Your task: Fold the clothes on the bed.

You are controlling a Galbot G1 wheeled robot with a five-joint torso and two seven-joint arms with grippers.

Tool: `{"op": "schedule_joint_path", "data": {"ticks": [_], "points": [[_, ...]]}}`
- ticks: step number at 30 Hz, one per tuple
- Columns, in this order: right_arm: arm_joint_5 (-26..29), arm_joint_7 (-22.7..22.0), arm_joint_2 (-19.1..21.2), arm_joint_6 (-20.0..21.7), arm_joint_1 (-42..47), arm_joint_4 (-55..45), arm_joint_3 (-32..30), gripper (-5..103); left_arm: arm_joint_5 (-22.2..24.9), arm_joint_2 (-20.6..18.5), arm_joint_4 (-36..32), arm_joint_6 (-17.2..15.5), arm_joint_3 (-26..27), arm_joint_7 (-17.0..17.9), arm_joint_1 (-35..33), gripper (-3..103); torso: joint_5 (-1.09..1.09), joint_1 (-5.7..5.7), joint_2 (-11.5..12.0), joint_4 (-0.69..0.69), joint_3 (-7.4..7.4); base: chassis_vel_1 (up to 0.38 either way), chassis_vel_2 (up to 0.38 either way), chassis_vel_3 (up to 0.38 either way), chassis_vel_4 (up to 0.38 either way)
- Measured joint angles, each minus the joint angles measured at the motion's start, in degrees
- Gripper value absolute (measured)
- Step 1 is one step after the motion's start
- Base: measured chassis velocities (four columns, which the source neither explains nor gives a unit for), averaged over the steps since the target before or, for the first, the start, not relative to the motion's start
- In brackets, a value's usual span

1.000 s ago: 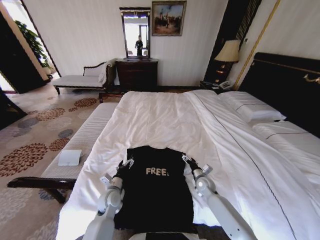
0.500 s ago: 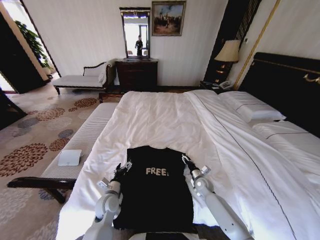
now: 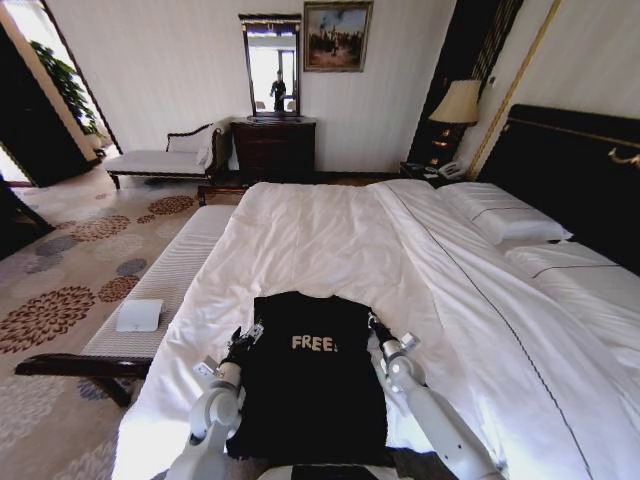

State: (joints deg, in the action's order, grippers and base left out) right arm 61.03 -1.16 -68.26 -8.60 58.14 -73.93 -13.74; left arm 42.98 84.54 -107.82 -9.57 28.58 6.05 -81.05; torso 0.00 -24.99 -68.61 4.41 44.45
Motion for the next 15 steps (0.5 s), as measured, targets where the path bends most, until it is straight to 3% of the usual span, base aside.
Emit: {"op": "schedule_joint_path", "data": {"ticks": [5, 15], "points": [[0.1, -1.5, 0.5, -0.7, -0.4, -2.8, -0.3, 0, 0.2, -0.8, 3.1, 0.0, -0.7, 0.3, 3.5, 100, 0.0, 0.0, 0.0, 0.0, 0.0, 0.0, 0.0, 0.0, 0.0], [-1.0, -2.1, 1.9, -0.4, -2.0, -2.7, 1.1, 0, 0.1, -1.1, 16.5, 0.0, -2.7, 1.2, 16.3, 100, 0.0, 0.0, 0.0, -0.01, 0.01, 0.0, 0.0, 0.0, 0.0]]}}
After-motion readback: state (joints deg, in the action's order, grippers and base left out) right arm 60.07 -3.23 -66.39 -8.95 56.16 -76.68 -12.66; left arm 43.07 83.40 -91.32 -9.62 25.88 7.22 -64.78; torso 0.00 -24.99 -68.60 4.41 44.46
